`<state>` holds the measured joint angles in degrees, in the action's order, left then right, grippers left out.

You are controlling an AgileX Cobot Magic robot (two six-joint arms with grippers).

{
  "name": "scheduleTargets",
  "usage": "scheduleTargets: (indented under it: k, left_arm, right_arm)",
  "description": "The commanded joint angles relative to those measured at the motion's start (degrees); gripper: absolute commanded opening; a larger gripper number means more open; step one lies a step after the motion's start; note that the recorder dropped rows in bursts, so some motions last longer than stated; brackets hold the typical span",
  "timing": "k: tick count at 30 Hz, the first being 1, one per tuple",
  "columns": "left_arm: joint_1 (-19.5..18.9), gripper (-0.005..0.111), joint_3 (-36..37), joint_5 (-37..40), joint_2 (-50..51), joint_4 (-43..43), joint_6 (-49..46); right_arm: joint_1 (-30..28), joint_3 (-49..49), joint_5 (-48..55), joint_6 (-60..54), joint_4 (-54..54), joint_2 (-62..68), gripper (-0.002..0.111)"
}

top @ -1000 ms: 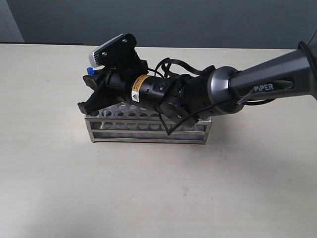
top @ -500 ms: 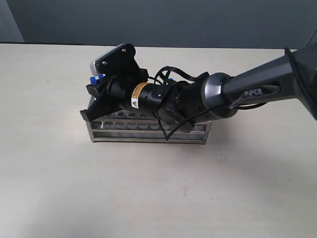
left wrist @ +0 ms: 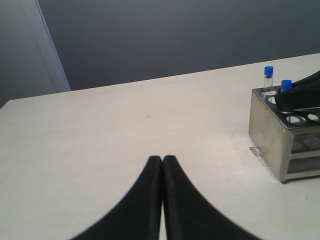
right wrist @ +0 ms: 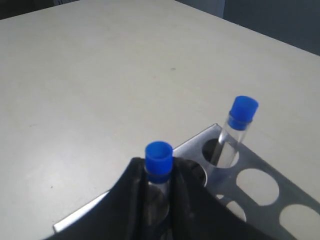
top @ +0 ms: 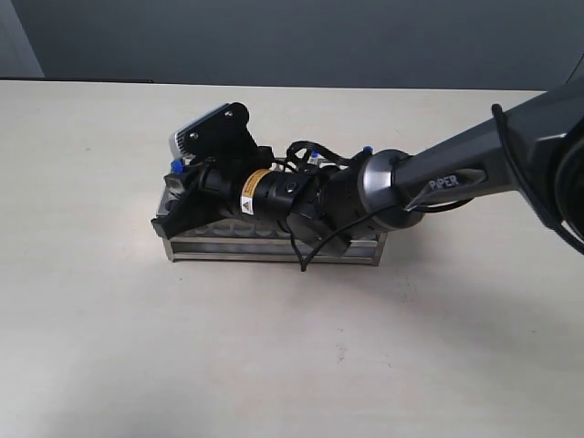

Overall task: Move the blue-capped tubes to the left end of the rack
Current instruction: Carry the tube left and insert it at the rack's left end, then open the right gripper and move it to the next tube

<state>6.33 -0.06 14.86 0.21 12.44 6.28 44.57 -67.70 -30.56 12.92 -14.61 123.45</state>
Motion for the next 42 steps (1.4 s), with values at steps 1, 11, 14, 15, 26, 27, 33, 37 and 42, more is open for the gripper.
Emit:
scheduleTargets:
  k: [1,11,14,15,26,27,33,37,42]
  left_arm:
    - [0.0,0.0,0.1,-0.1,-0.2,0.3,0.2]
    - [0.0,0.0,0.1,-0.1,-0.2,0.3,0.2]
    - [0.0,0.0,0.1,-0.1,-0.2,0.3,0.2]
    - [0.0,0.0,0.1,-0.1,-0.2,0.3,0.2]
    - [0.0,0.0,0.1,-0.1,-0.2,0.3,0.2]
    - [0.0,0.0,0.1,-0.1,-0.2,0.3,0.2]
    - [0.0,0.0,0.1,-0.1,-0.2,0.3,0.2]
    - [0.0,0.0,0.1,-0.1,-0.2,0.3,0.2]
    - [0.0,0.0,0.1,-0.1,-0.2,0.3,0.2]
  right_arm:
    - [-0.6,0.0,2.1,-1.0,2.5,0.2,0.013]
    - [-0.6,0.0,2.1,-4.2,2.5,0.2,-0.001]
    - [-0.6,0.0,2.1,-4.2,3.4,-0.1,-0.001]
    - [-0.6,0.0,2.1,-4.2,3.4,-0.3,0.0]
    - [-0.6,0.0,1.9,-4.4,3.4,-3.0,0.057]
    - [-0.6,0.0,2.1,-4.4,3.4,-3.2,0.057]
    - [-0.6,0.0,3.6,-4.4,3.4,-4.8,0.057]
    - [-0.6,0.0,5.0,-4.4,3.4,-6.4,0.057]
    - [-0.6,0.0,7.2,-5.9,3.4,-8.5,0.057]
